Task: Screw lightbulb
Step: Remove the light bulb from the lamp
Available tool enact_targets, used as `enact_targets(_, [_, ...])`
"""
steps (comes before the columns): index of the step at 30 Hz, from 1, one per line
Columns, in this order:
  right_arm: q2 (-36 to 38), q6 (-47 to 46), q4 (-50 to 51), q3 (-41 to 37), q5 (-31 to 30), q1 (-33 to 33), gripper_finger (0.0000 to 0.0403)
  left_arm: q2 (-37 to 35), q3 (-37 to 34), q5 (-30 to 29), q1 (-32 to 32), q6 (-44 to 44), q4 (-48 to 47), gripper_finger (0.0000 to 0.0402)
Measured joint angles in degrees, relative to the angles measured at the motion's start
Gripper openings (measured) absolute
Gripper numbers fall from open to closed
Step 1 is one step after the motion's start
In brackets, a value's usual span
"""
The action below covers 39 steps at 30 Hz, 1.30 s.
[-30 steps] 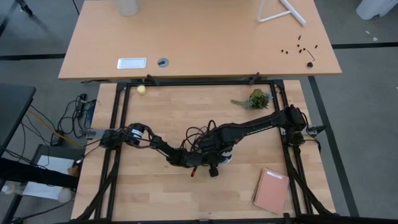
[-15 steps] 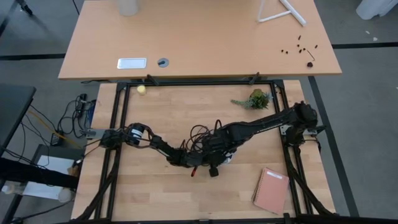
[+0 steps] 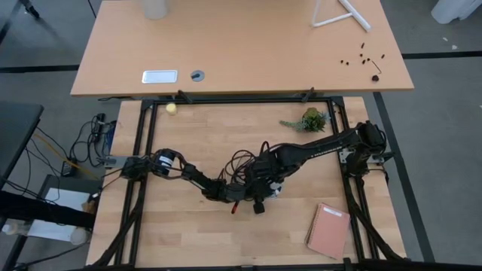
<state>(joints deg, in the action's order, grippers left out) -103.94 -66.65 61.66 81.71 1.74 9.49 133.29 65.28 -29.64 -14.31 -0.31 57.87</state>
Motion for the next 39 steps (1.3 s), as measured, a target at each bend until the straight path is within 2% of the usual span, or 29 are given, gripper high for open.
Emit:
enact_targets(7, [-1.77, -0.42, -1.70, 0.37, 1.96, -0.08, 0.0345, 0.03, -0.07, -0.22, -0.01, -0.13, 0.12, 0.0188])
enact_targets(24, [-2.56, 2.17, 0.65, 1.01, 1.31, 0.29, 0.0344, 0.04, -0.03, -0.12, 0.00, 0.03, 0.04, 0.0188])
enact_targets(28, [-2.62, 6.87, 0.71, 0.98, 1.31, 0.29, 0.0321, 0.03, -0.02, -0.12, 0.00, 0.04, 0.04, 0.0189])
enact_targets(35, [-2.67, 18.62, 0.27, 0.94, 1.77, -0.46, 0.0245, 0.04, -0.02, -0.17, 0.00, -0.05, 0.04, 0.0189])
enact_targets(39, [-2.67, 28.34, 0.25, 0.92, 1.96, -0.64, 0.0244, 0.04, -0.02, -0.18, 0.00, -0.05, 0.04, 0.0189])
